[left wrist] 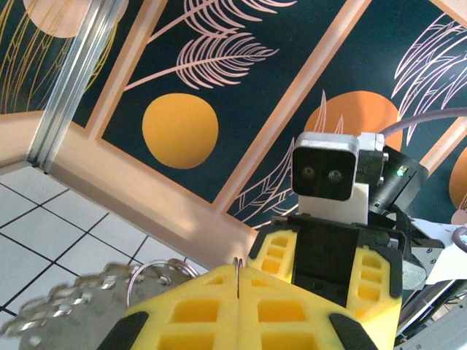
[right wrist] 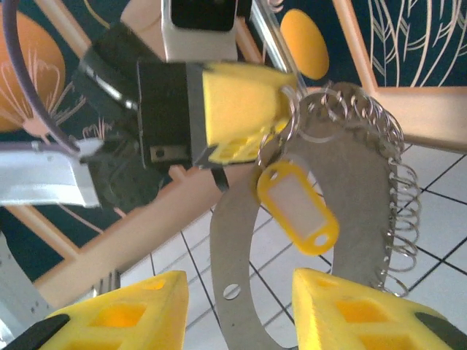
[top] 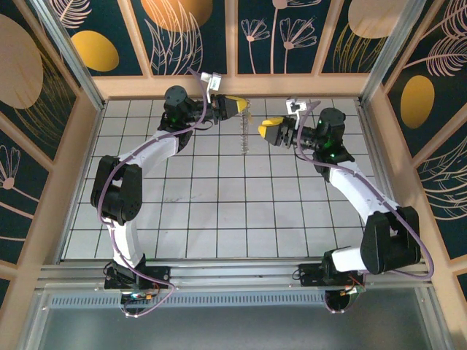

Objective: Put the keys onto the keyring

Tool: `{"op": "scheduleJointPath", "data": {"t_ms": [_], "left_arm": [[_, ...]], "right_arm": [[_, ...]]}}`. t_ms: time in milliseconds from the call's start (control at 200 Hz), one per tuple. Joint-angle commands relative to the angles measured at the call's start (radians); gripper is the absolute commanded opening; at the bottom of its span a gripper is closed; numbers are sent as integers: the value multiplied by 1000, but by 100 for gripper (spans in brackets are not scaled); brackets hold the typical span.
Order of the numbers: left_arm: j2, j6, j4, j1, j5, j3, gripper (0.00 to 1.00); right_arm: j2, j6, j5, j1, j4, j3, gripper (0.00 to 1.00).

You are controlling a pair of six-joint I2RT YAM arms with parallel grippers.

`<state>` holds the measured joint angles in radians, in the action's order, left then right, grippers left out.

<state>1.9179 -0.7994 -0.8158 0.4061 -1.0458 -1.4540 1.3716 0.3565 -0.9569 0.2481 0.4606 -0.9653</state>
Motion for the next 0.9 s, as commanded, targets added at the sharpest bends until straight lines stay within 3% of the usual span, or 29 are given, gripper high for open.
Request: {"op": "scheduleJointPath", "data": {"t_ms": [0, 355, 896], "left_arm": [[-4, -20, -73, 7, 3, -22, 0], [1, -54, -109, 8, 5, -9, 0], [4, -60, -115, 10, -2, -12, 0]], "right_arm": [[19, 146, 69, -6, 166, -40, 42], [159, 476, 127, -1, 517, -73, 40], [237, 457, 133, 55, 488, -166, 32]]}}
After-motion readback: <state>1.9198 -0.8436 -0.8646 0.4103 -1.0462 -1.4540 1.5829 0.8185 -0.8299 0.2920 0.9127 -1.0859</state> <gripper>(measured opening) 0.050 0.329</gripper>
